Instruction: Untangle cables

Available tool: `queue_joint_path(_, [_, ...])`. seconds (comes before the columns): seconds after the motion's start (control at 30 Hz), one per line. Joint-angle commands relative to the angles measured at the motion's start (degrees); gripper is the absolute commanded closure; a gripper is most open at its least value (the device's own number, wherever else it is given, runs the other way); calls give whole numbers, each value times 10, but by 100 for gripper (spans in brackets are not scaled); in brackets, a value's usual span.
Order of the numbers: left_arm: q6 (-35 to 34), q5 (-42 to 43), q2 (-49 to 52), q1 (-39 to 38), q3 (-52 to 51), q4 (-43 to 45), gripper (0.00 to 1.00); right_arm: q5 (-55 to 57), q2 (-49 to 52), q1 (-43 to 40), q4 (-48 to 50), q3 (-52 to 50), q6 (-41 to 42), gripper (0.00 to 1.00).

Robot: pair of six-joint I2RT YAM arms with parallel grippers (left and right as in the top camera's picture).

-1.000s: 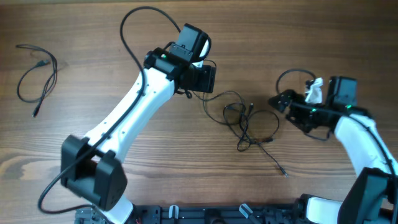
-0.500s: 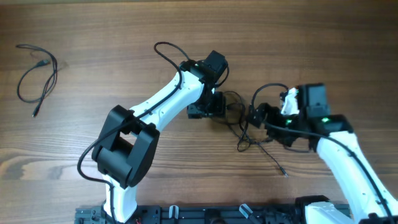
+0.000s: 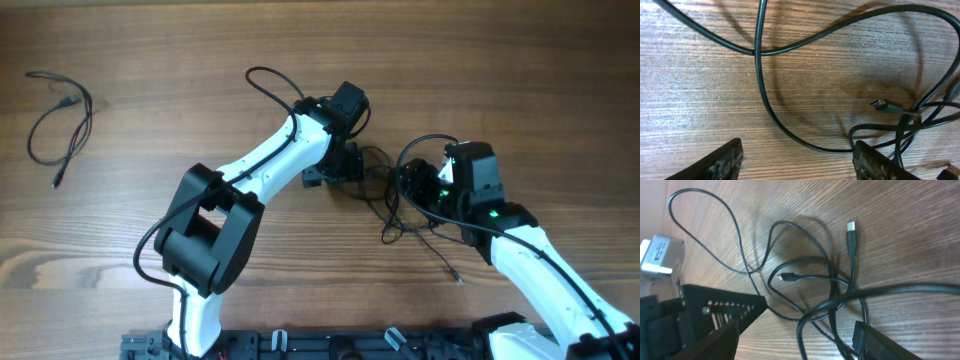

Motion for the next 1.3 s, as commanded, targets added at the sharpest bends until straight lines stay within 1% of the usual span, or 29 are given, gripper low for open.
queue_joint_path(0.0, [-33, -8, 15, 1, -4, 4, 30, 8, 46, 2, 18, -5, 19, 25])
queue_joint_path(0.07, [-34, -7, 27, 1, -4, 7, 31, -31, 74, 2, 44, -5, 19, 28])
queue_joint_path(0.1, [-34, -7, 40, 1, -4, 13, 36, -43, 82, 2, 55, -5, 19, 37])
queue_joint_path(0.13, [-37, -5, 51, 1, -4, 17, 47, -46, 82, 2, 58, -5, 19, 47])
queue_joint_path(0.17, [-42, -3, 56, 1, -4, 18, 48, -52, 81, 2, 62, -5, 19, 50])
queue_joint_path(0.2, [-53, -3, 64, 1, -4, 19, 48, -64, 81, 2, 66, -5, 19, 51])
queue_joint_path(0.27, [-53, -3, 76, 0, -4, 31, 46, -81, 81, 2, 67, -5, 15, 53])
queue_joint_path(0.3, [-53, -3, 79, 0, -4, 31, 55, -87, 81, 2, 68, -5, 15, 57])
queue_joint_path(0.33, [-53, -3, 79, 0, -4, 30, 67, -89, 81, 2, 68, -5, 14, 61])
queue_joint_path(0.4, [-52, -3, 79, 0, -4, 29, 96, -88, 80, 2, 78, -4, -34, 71])
queue_joint_path(0.47, [-47, -3, 79, 0, -4, 27, 96, -94, 78, -9, 77, 4, -103, 84])
queue_joint_path(0.5, [-44, -3, 77, 7, -3, 27, 96, -121, 69, -25, 73, 11, -135, 94])
queue_joint_path(0.53, [-44, -3, 70, 21, -3, 23, 96, -148, 54, -52, 61, 19, -156, 95])
queue_joint_path(0.57, [-44, -4, 58, 45, -3, 17, 96, -165, 33, -90, 38, 29, -161, 95])
queue_joint_path(0.6, [-38, -8, 37, 83, -3, 8, 96, -168, 3, -148, 3, 39, -161, 95])
queue_joint_path(0.63, [-14, -8, 16, 119, -3, 6, 96, -167, -18, -185, -16, 42, -166, 95])
queue_joint_path(0.67, [19, -8, -14, 166, -3, 4, 96, -154, -52, -247, -45, 42, -183, 95])
queue_joint_path(0.73, [62, -8, -64, 247, -3, 3, 96, -99, -96, -334, -115, 42, -197, 95])
queue_joint_path(0.77, [73, -8, -92, 299, -3, 3, 96, -53, -116, -380, -163, 42, -197, 95])
queue_joint_path(0.83, [73, -7, -127, 381, -3, -4, 96, 1, -135, -447, -225, 42, -195, 95])
queue_joint_path(0.9, [74, -7, -133, 429, -3, -18, 96, 22, -136, -493, -253, 42, -193, 95])
queue_joint_path(0.93, [75, -21, -133, 468, -3, -42, 96, 21, -136, -520, -262, 42, -193, 95])
queue_joint_path(1.0, [72, -19, -133, 486, -3, -51, 96, 5, -136, -526, -270, 42, -196, 95])
queue_joint_path(1.07, [73, 32, -133, 484, -3, -53, 96, -59, -135, -525, -276, 42, -230, 95])
queue_joint_path(1.1, [73, 71, -133, 476, -3, -53, 81, -85, -134, -522, -276, 42, -258, 95])
queue_joint_path(1.13, [73, 116, -133, 456, -3, -45, 24, -92, -134, -516, -278, 42, -271, 95])
queue_joint_path(1.17, [72, 155, -133, 437, -3, -37, 0, -93, -134, -507, -284, 42, -270, 95])
queue_joint_path(1.23, [72, 229, -133, 393, -3, -22, 0, -92, -134, -490, -291, 42, -270, 95])
queue_joint_path(1.27, [72, 245, -133, 369, -3, -11, 0, -92, -134, -480, -291, 42, -270, 95])
